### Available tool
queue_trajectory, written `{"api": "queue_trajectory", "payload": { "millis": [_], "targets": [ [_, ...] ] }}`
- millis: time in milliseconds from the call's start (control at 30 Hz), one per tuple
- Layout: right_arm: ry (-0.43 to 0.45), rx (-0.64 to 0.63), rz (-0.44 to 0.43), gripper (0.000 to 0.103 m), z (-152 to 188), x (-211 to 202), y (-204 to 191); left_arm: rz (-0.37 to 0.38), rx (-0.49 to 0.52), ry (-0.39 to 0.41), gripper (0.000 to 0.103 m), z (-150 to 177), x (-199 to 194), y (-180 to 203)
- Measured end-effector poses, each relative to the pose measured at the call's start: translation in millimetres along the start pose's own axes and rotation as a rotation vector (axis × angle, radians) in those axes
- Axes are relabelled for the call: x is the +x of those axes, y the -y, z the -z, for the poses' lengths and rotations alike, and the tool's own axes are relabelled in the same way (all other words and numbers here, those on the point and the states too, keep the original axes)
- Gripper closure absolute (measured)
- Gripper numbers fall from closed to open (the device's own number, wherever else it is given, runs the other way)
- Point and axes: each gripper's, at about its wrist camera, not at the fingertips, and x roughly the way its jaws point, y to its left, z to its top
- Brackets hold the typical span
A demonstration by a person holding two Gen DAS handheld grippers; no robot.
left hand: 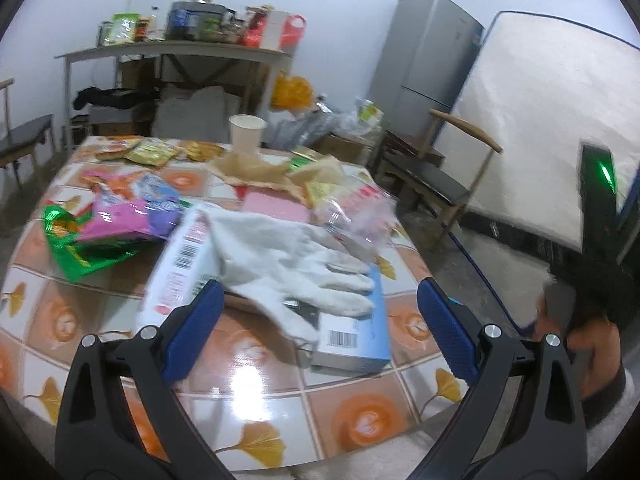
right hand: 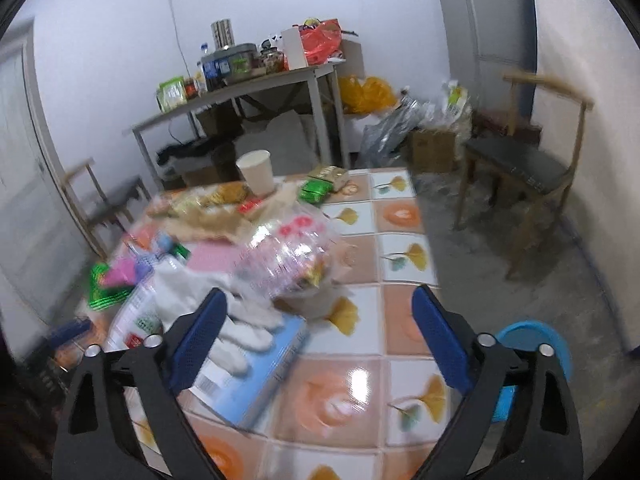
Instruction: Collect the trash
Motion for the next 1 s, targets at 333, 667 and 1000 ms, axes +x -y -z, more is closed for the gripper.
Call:
{"api": "queue_trajectory", "payload": {
  "millis": [333, 667, 1000],
  "targets": [
    [-0.151, 0.389, -0.295, 0.029, -30.7, 88.7, 65.7, -0.094, -0.142, -0.087, 0.01, 5.5, 52.6, -12.4],
    [-0.288, 0.478, -0.353, 0.03, -48.3, 178.9, 80.1, -0.366, -0.116, -0.125, 0.051, -16.5, 85.7, -23.5],
    [-0.308, 0.434, -0.417, 0.075, -51.6, 180.6, 70.1, -0.451, -0.11, -0.145, 0.099, -13.3, 93.9, -35.1]
  ]
}}
